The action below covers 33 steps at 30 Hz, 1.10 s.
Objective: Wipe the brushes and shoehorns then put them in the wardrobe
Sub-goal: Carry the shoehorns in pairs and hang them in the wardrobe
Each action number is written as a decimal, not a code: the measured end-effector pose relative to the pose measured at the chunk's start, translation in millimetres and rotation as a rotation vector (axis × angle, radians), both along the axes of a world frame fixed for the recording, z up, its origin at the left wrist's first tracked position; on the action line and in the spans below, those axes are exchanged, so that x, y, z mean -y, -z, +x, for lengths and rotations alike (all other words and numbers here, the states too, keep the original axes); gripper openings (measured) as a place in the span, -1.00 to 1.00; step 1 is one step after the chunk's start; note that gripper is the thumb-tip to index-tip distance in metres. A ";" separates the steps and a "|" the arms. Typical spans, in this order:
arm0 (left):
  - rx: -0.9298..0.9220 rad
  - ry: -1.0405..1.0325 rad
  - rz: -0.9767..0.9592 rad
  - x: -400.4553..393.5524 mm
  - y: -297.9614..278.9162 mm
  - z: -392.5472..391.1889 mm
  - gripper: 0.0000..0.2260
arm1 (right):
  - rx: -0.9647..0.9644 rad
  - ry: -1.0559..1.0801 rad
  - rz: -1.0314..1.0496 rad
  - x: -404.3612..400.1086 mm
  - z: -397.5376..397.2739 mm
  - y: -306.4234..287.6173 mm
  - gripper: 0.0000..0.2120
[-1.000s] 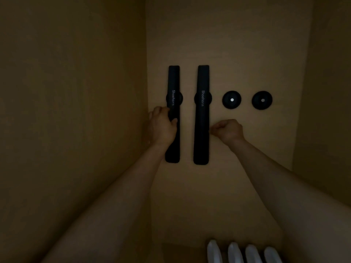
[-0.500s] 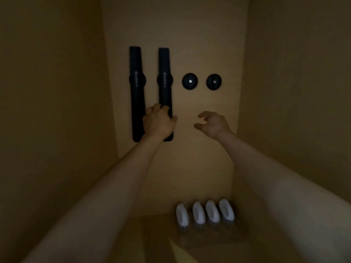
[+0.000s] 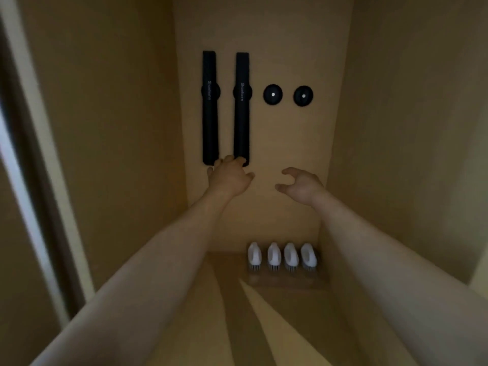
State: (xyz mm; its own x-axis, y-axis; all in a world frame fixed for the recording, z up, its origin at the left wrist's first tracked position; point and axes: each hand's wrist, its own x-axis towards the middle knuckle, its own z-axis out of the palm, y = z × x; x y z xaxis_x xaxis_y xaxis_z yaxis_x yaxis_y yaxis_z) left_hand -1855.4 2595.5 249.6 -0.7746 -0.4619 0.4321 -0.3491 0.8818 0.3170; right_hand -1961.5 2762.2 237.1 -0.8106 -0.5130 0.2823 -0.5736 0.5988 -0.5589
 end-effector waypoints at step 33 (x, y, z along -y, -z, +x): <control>-0.164 -0.367 -0.011 -29.4 51.6 478.4 -0.54 | 0.069 -0.589 -0.147 62.0 410.2 32.6 -0.46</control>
